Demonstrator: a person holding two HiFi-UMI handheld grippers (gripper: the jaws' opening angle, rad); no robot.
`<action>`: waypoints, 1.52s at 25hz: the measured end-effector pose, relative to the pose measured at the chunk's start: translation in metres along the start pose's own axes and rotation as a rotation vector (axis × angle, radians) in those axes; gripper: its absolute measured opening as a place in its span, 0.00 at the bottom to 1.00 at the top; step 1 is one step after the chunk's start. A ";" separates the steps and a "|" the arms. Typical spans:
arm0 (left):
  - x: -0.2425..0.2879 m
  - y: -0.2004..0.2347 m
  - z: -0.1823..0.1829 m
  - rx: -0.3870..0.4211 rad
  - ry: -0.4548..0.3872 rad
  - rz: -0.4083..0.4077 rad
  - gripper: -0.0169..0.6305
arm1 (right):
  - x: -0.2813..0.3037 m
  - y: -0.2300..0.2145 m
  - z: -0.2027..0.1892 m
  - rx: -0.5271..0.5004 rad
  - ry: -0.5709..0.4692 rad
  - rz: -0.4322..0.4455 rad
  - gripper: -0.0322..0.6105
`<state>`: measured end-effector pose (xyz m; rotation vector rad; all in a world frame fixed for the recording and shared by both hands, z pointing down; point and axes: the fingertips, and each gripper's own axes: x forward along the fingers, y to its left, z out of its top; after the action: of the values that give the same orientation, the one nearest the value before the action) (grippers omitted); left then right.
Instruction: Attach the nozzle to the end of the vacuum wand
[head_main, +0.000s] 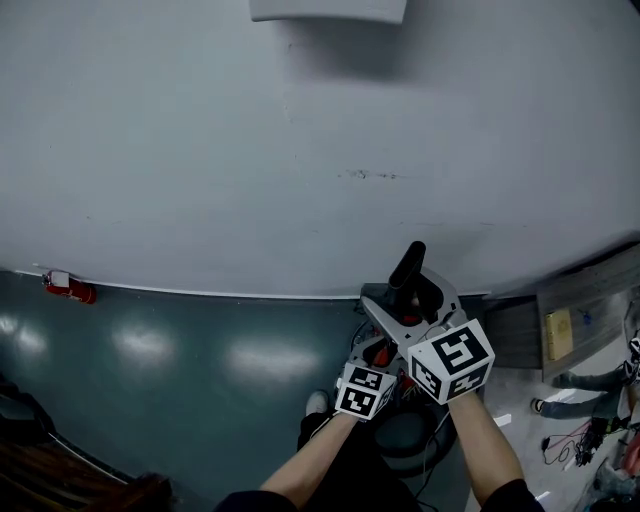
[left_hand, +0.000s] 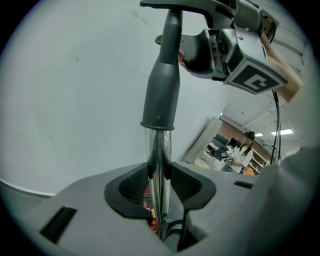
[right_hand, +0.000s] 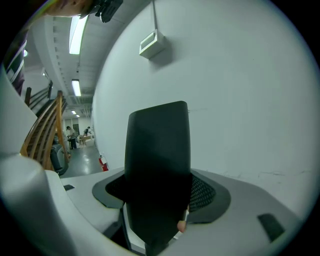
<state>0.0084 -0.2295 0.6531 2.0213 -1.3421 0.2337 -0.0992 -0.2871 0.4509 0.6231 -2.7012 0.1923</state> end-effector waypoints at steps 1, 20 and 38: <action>0.000 0.000 0.000 0.002 -0.002 -0.001 0.24 | 0.001 -0.004 -0.002 0.022 0.004 -0.001 0.58; 0.005 0.002 0.000 -0.006 -0.001 -0.009 0.23 | 0.018 -0.014 -0.010 0.050 0.059 0.011 0.58; 0.009 0.007 -0.002 -0.014 -0.015 -0.024 0.23 | 0.024 -0.008 -0.015 0.007 0.079 0.031 0.58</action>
<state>0.0066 -0.2363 0.6618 2.0299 -1.3242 0.1983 -0.1107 -0.3008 0.4746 0.5641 -2.6366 0.2294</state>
